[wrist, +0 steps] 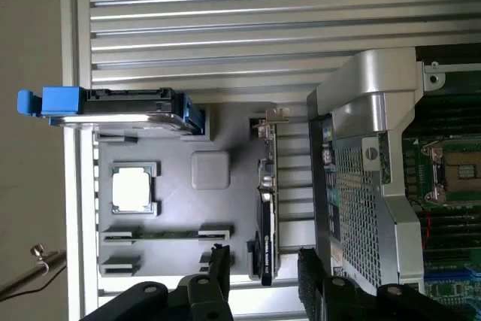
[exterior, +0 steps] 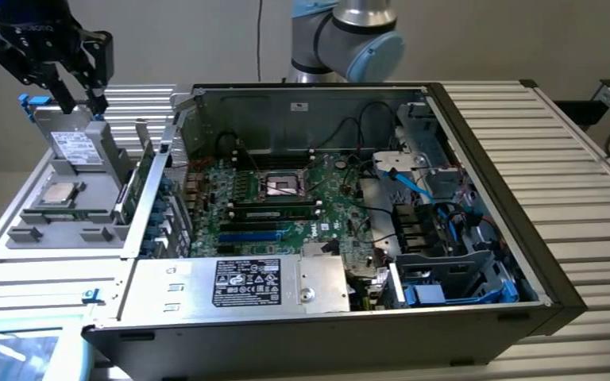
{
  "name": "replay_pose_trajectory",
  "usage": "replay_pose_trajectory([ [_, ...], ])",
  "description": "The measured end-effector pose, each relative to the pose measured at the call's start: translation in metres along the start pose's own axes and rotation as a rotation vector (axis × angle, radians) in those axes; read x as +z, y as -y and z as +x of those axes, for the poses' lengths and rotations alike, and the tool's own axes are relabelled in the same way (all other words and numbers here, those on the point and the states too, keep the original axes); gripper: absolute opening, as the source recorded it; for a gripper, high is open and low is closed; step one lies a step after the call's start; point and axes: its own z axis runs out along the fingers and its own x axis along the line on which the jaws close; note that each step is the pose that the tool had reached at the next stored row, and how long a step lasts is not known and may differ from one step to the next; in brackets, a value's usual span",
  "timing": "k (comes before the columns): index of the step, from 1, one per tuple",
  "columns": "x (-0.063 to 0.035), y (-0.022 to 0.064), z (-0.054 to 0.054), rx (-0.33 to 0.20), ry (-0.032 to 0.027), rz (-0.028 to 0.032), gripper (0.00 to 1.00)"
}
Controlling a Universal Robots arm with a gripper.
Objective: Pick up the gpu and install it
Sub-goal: 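Reach for the gpu, then pick up the gpu and move the gpu toward the slot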
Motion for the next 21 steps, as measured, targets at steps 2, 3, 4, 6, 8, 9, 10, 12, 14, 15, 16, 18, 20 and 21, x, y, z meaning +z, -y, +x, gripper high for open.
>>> replay_pose_trajectory([
  [2, 0.0001, 0.0002, 0.0033, 0.000, -0.0001, 0.0000, 0.49],
  [3, 0.0002, 0.0003, 0.0033, 0.000, 0.0000, 0.0000, 0.49],
  [4, 0.0002, 0.0003, 0.0033, 0.000, 0.0000, 0.0000, 0.49],
  [6, 0.0002, 0.0002, 0.0034, 0.000, 0.0000, 0.0000, 0.49],
  [8, 0.0002, 0.0003, 0.0033, 0.000, 0.0000, 0.0000, 0.49],
  [9, 0.0002, 0.0003, 0.0033, 0.000, 0.0000, 0.0000, 0.49],
  [10, 0.0002, 0.0002, 0.0033, 0.000, 0.0000, 0.0000, 0.49],
  [12, 0.0002, 0.0002, 0.0033, 0.000, 0.0000, 0.0000, 0.49],
  [14, 0.0002, 0.0003, 0.0033, 0.000, 0.0000, 0.0000, 0.49],
  [15, 0.0002, 0.0002, 0.0034, 0.000, 0.0000, 0.0000, 0.49],
  [16, 0.0002, 0.0002, 0.0033, 0.000, 0.0000, 0.0000, 0.49],
  [18, 0.0009, 0.0003, 0.0034, 0.000, 0.0000, 0.0001, 0.49],
  [20, 0.0038, 0.0004, 0.0034, 0.000, 0.0000, 0.0000, 0.49],
  [21, 0.0056, 0.0005, 0.0034, 0.000, 0.0000, 0.0000, 0.49],
])
